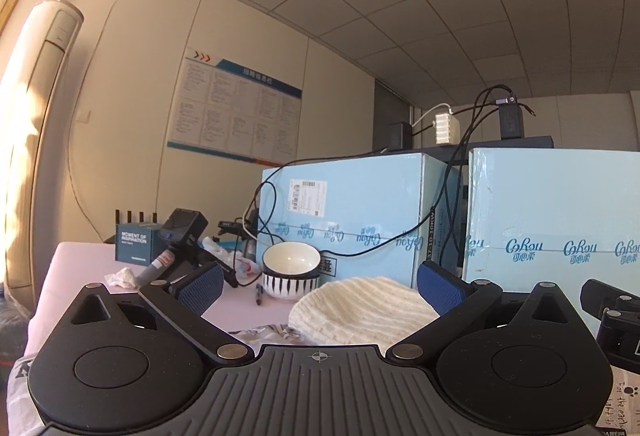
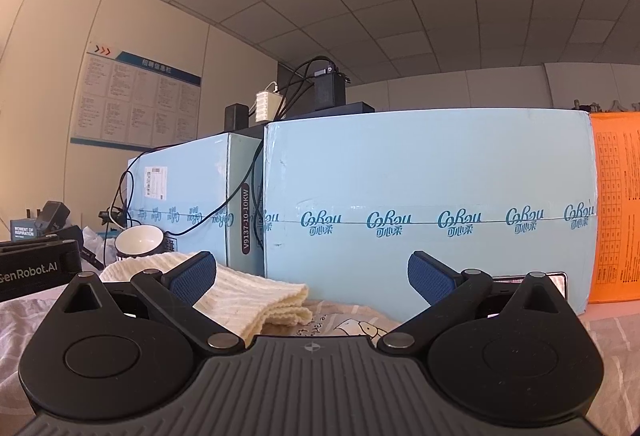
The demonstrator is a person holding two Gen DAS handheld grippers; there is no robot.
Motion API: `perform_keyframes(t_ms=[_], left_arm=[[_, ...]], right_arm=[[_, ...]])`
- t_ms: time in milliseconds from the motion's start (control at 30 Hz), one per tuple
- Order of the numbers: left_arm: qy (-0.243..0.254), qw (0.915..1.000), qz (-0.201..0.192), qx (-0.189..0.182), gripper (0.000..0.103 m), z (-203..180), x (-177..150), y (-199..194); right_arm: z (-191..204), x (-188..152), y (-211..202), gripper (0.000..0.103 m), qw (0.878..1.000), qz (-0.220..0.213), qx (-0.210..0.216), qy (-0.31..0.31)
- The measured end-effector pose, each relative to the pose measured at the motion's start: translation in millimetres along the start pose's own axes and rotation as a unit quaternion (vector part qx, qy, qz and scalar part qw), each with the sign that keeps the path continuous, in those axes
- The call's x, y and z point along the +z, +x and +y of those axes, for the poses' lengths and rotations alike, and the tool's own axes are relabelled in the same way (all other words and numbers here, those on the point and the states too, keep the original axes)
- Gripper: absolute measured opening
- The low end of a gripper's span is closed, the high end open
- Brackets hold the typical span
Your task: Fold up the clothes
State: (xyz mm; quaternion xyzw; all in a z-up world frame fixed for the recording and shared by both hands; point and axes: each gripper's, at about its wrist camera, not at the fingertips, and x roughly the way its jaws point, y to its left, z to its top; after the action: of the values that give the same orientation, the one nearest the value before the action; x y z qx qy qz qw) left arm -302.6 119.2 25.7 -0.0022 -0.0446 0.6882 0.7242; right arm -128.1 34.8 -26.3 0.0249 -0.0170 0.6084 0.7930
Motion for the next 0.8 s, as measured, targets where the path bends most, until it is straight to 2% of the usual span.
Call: perform_keyframes(t_ms=[800], left_arm=[[-0.007,0.9999,0.006,0.006,0.103,1.9,-0.5,1.1]], right_arm=[[-2.7,-1.0,0.7,0.103,1.0,0.008,-0.002,0.007]])
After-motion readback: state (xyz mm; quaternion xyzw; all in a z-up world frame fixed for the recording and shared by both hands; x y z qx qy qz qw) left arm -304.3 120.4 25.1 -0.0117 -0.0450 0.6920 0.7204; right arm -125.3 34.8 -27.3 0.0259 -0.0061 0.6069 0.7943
